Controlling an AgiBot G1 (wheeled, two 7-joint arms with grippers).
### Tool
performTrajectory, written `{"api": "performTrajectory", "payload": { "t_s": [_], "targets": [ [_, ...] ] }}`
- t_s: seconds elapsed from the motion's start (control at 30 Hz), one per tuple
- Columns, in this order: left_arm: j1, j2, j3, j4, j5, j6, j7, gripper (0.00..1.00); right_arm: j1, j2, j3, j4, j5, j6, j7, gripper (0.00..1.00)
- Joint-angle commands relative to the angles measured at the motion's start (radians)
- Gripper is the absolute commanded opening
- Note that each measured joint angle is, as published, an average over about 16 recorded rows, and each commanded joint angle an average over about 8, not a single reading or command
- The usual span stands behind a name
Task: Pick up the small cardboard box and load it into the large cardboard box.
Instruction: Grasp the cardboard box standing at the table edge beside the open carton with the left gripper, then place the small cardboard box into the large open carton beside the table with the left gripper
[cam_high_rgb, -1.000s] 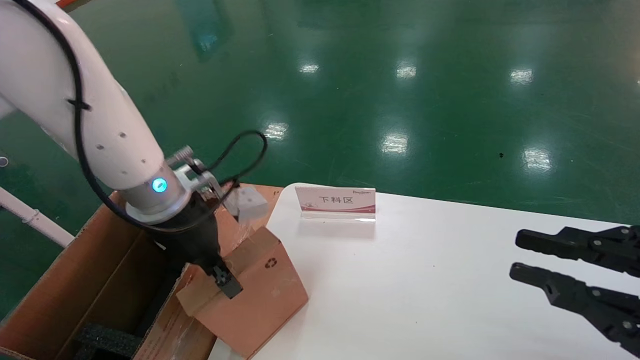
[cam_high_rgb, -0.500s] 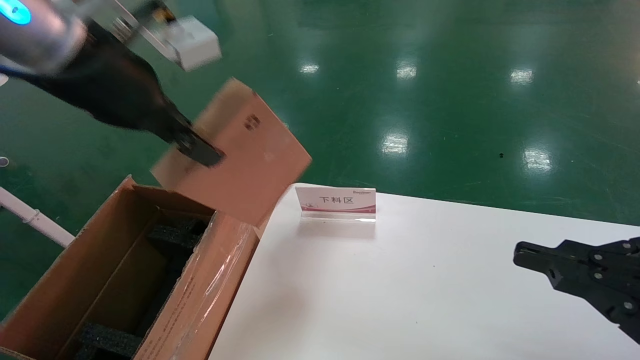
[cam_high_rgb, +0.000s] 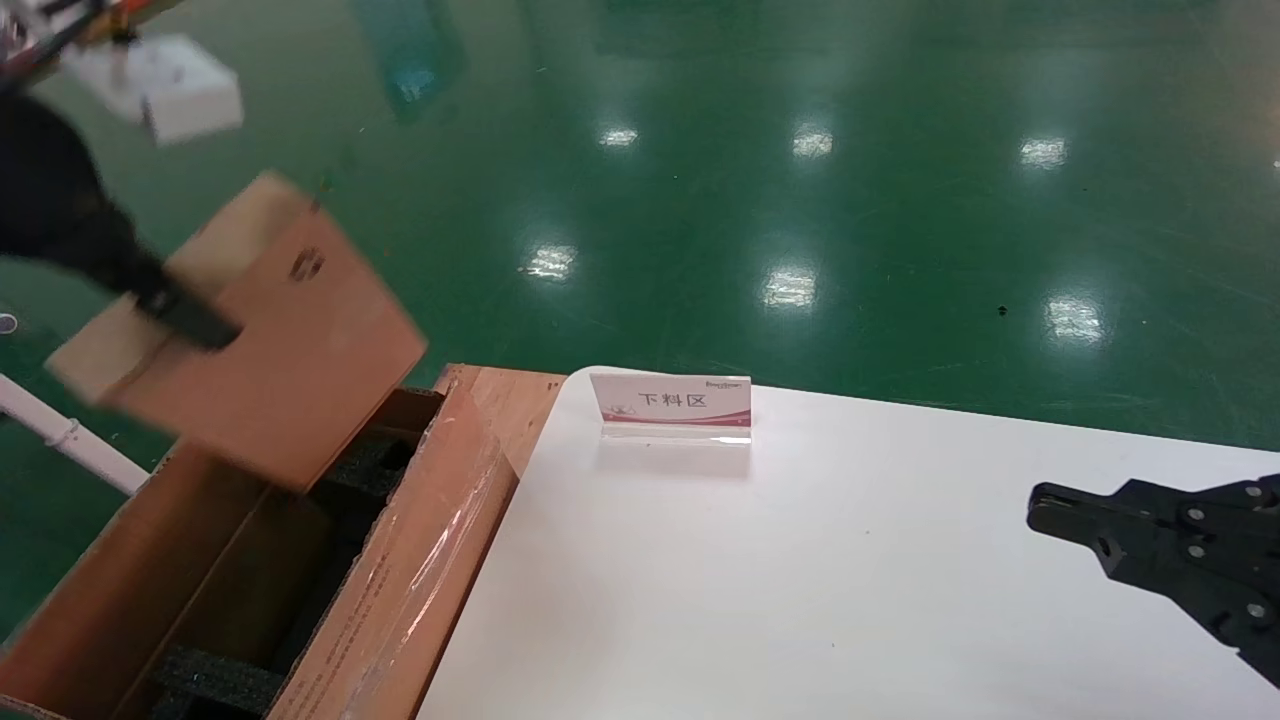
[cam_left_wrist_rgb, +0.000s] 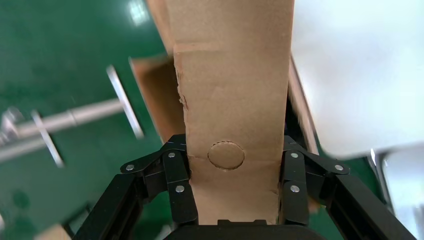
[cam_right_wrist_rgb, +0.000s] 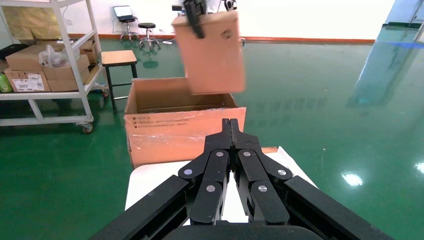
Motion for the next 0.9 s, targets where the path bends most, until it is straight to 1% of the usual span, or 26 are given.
{"api": "performTrajectory", "payload": {
  "t_s": [0.03,0.07,0.17,0.3,0.33,0.53,0.9],
  "targets": [
    [-0.018,0.01,0.079,0.004,-0.036,0.001,0.001,0.0,0.0,0.0,0.0,0.0,0.0,0.0,0.0,0.0],
    [-0.019,0.009,0.106,0.003,-0.044,-0.001,0.001,0.0,0.0,0.0,0.0,0.0,0.0,0.0,0.0,0.1],
    [-0.017,-0.002,0.169,-0.003,-0.054,-0.009,-0.002,0.0,0.0,0.0,0.0,0.0,0.0,0.0,0.0,0.47],
    [-0.01,-0.039,0.221,-0.018,-0.049,-0.021,-0.013,0.0,0.0,0.0,-0.001,0.0,0.0,0.0,0.0,0.97],
    [-0.008,-0.052,0.23,-0.022,-0.045,-0.024,-0.016,0.0,0.0,0.0,-0.001,0.0,0.0,0.0,0.0,1.0],
    [0.009,-0.133,0.251,-0.043,0.004,-0.044,-0.029,0.0,0.0,0.0,-0.001,0.0,0.001,0.0,-0.001,1.0],
    [0.059,-0.264,0.223,-0.066,0.102,-0.108,-0.038,0.0,0.0,0.001,-0.002,0.0,0.001,0.001,-0.001,1.0]
  ]
}}
